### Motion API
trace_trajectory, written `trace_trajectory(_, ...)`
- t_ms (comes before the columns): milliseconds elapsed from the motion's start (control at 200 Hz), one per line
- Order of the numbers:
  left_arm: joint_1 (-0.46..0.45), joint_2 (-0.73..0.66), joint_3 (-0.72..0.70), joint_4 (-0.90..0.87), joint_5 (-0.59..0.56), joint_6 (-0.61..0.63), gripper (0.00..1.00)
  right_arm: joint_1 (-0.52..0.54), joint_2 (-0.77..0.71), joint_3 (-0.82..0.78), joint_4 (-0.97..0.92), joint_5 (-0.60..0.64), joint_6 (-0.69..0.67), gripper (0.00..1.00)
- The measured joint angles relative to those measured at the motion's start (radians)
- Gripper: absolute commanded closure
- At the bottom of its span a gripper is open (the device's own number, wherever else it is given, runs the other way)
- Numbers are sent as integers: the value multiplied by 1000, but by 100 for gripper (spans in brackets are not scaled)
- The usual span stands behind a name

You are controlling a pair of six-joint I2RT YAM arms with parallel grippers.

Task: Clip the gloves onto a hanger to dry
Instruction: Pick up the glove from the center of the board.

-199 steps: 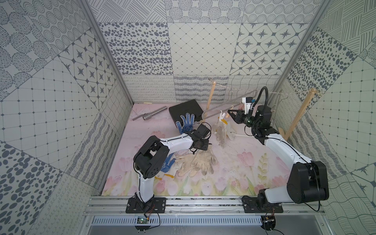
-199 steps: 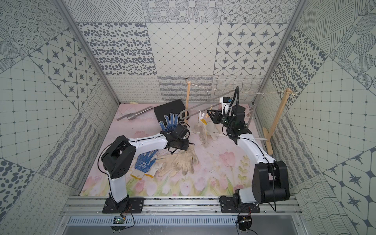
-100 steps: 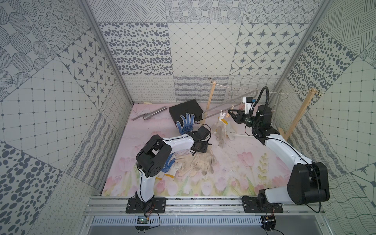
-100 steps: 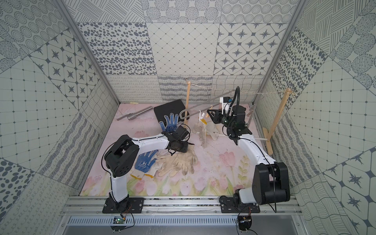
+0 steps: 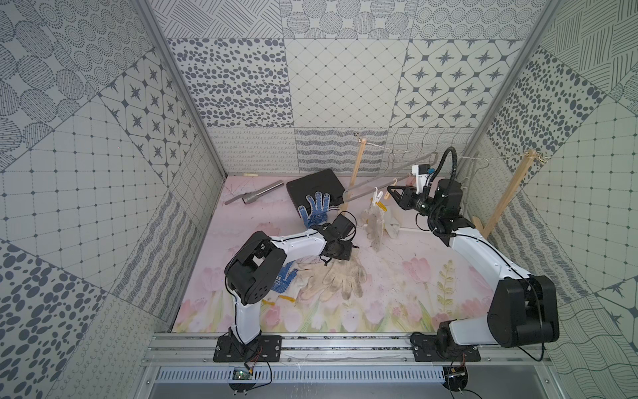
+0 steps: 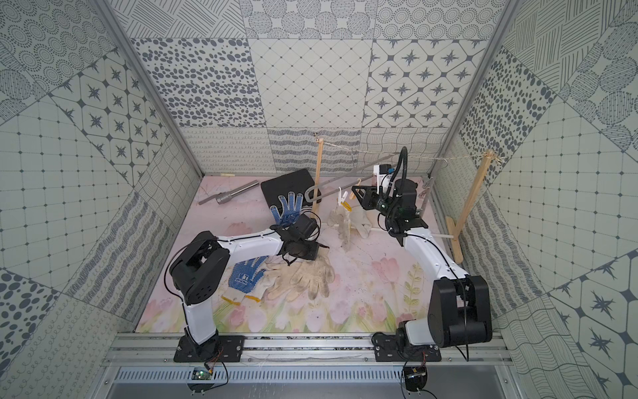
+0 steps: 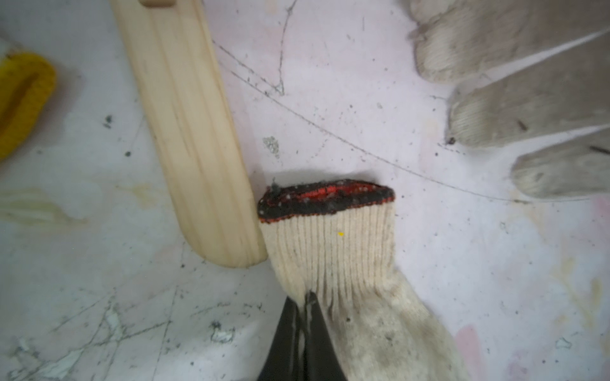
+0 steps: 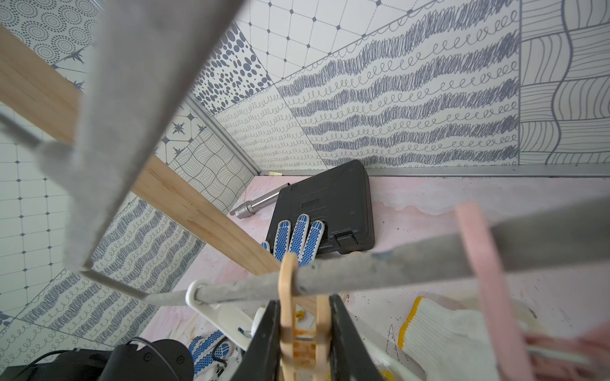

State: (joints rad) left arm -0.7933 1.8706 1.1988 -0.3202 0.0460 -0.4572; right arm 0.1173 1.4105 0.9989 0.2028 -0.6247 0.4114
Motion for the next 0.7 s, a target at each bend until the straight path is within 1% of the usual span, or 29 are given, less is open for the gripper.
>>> trace_trajectory(255,-60,-201,-84,52,-13,71,100,0,-6,0,-18,0,-3,84)
trace_trajectory(415,-133,-314,-124,98,-30,137,100,0,-26,0,-43,0,-8,83)
trace_trajectory(565,-200,-417,-186,180,-31,180,100,-1,-43,6,-90,0,-12,84)
trace_trajectory(700,-262,-464,-214,259,-53,206,100,-1,-55,7,-124,0,-11,84)
